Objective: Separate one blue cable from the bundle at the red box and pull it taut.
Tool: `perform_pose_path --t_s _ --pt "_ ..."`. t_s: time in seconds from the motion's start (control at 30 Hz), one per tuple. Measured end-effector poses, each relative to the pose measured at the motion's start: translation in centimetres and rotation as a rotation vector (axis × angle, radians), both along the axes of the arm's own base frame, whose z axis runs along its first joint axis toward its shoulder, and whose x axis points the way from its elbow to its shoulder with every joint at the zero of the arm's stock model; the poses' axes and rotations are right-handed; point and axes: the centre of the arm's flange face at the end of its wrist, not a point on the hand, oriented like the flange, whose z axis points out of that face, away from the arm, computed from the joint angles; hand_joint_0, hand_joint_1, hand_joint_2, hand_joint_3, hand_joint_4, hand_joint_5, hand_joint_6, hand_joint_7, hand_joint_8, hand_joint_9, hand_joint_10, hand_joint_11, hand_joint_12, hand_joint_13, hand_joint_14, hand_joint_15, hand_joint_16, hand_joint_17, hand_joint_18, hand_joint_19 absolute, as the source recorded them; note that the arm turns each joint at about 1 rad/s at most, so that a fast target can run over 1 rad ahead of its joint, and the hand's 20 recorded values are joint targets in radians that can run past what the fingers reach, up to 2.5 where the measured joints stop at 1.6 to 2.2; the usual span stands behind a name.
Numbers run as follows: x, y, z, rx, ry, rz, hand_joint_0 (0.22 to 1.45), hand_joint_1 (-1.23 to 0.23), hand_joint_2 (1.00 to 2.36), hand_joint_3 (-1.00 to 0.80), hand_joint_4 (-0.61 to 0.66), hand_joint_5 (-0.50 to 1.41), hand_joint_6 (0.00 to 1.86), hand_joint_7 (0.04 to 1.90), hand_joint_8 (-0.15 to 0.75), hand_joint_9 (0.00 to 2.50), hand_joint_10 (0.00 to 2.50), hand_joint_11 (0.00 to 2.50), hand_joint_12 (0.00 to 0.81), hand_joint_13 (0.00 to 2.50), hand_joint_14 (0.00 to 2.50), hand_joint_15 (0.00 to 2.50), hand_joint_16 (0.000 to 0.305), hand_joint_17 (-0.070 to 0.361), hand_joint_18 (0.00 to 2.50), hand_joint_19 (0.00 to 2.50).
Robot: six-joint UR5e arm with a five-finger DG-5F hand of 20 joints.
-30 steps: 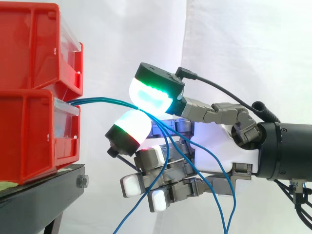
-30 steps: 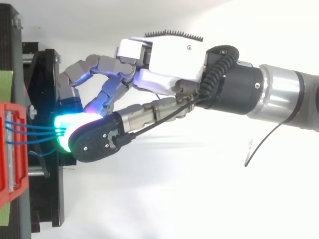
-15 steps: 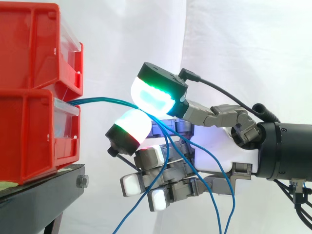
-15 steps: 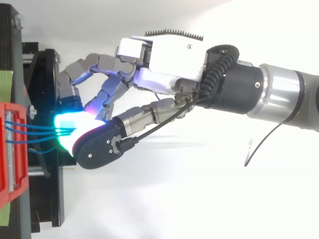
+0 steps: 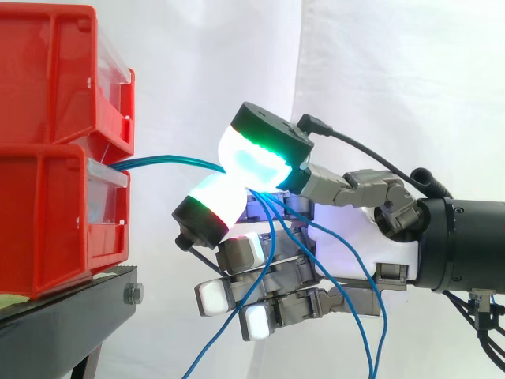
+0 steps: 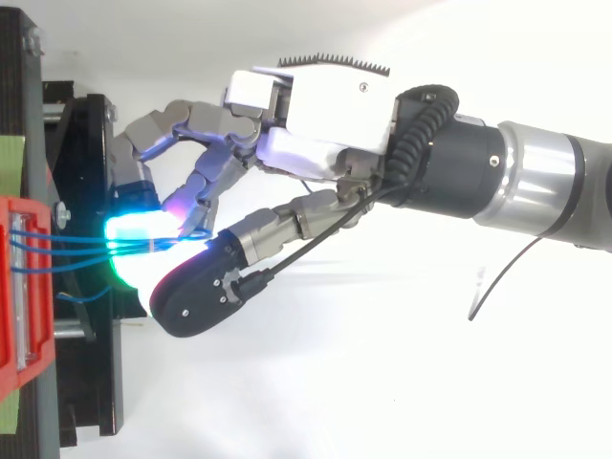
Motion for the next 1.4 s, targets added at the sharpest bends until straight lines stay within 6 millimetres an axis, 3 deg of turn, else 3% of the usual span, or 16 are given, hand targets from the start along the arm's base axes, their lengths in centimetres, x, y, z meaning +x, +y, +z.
perform_pose_path --t_s 0.23,0.33,0.67,0.93,1.07,1.2,1.4 --pt "-0.01 0.0 -0.01 0.0 0.001 0.0 0.54 -0.58 1.0 -0.5 0.11 -0.16 0.87 1.21 0.349 1.09 0.03 1.12 0.422 0.95 0.02 0.62 0.053 0.12 0.89 0.81" --pt "-0.01 0.0 -0.02 0.0 0.002 0.0 0.6 -0.57 1.0 -0.5 0.1 -0.16 0.86 1.25 0.338 1.1 0.03 1.14 0.412 0.94 0.02 0.62 0.051 0.114 0.87 0.83" --pt "-0.02 0.01 -0.03 -0.003 0.003 0.003 0.69 -0.75 1.0 -0.45 0.07 -0.16 0.87 1.31 0.344 1.08 0.03 1.15 0.416 0.93 0.02 0.63 0.051 0.115 0.87 0.83" --pt "-0.03 -0.02 -0.03 -0.004 0.003 0.003 0.76 -0.84 1.0 -0.5 0.01 -0.17 0.87 1.38 0.338 1.06 0.03 1.15 0.402 0.91 0.02 0.61 0.051 0.114 0.86 0.79" --pt "-0.03 -0.02 -0.03 -0.005 0.004 0.002 0.66 -0.79 1.0 -0.5 0.11 -0.16 0.87 1.31 0.333 1.08 0.03 1.17 0.405 0.92 0.03 0.62 0.05 0.113 0.86 0.81" --pt "-0.03 -0.01 -0.03 -0.005 0.004 0.002 0.52 -0.69 1.0 -0.5 0.13 -0.16 0.87 1.29 0.355 1.11 0.03 1.16 0.427 0.94 0.02 0.62 0.054 0.123 0.89 0.81" --pt "-0.03 -0.02 -0.04 -0.005 0.004 0.002 0.53 -0.55 1.0 -0.5 0.11 -0.16 0.87 1.21 0.355 1.14 0.03 1.16 0.425 0.96 0.02 0.62 0.054 0.122 0.91 0.82"
